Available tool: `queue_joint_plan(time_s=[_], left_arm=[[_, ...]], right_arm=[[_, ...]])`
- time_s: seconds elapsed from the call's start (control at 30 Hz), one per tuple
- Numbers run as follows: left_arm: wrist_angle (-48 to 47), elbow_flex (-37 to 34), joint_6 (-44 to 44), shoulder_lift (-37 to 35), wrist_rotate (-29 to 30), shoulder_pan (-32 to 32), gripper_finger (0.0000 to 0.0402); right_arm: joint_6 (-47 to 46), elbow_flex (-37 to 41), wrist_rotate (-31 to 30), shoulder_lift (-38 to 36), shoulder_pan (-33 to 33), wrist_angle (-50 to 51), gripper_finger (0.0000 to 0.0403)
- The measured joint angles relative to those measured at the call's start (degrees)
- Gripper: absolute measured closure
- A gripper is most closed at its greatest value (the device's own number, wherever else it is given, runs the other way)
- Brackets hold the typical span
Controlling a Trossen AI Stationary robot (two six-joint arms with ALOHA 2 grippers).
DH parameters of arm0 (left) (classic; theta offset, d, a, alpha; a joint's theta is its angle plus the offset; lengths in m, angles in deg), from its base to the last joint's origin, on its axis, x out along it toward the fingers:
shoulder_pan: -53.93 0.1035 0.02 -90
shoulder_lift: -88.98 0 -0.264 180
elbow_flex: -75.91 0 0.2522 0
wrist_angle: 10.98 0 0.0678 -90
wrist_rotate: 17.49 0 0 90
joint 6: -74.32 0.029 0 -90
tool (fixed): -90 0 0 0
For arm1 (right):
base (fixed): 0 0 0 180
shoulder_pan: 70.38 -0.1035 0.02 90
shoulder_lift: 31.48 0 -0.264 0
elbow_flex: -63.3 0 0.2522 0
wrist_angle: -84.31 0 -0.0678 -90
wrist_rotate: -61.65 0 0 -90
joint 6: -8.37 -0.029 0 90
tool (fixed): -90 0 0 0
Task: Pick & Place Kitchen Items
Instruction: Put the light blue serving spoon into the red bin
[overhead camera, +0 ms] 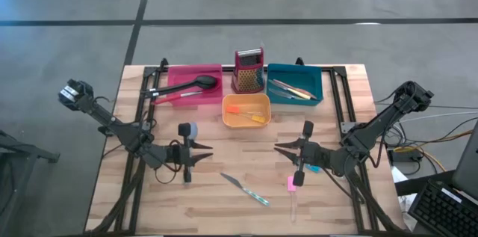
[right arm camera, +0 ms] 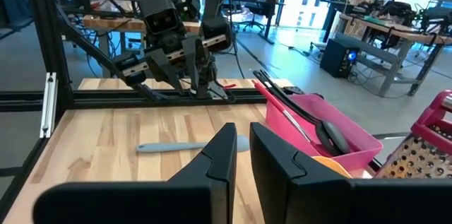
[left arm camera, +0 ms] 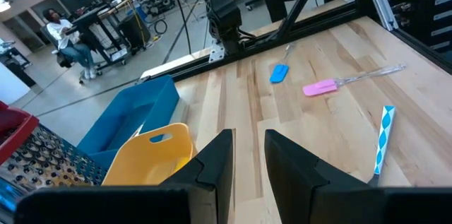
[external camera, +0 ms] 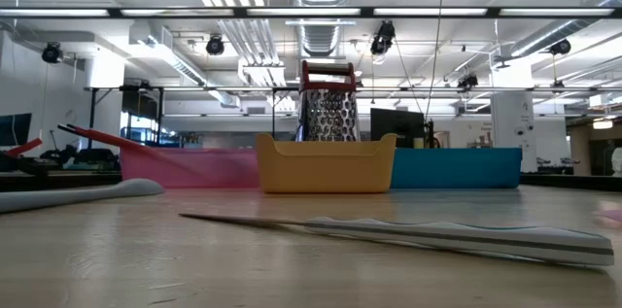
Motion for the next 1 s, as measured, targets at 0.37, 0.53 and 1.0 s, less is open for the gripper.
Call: queue_joint_plan(time_s=[0.37, 0.53, 1.0], left_arm=[[0.0, 0.0, 0.0, 0.0, -0.04, 0.0, 0.0314], [0.0, 0.0, 0.01, -0.02, -0.04, 0.0, 0.0314], [-0.02, 0.02, 0.39, -0.02, 0.47, 0.0, 0.0339]], right_arm=[[-0.26, 0.0, 0.0, 0.0, -0.02, 0.0, 0.0338], [-0.06, 0.0, 0.0, 0.0, -0.01, 0.0, 0.032], [-0.02, 0.0, 0.0, 0.0, -0.02, 0.0, 0.0275]])
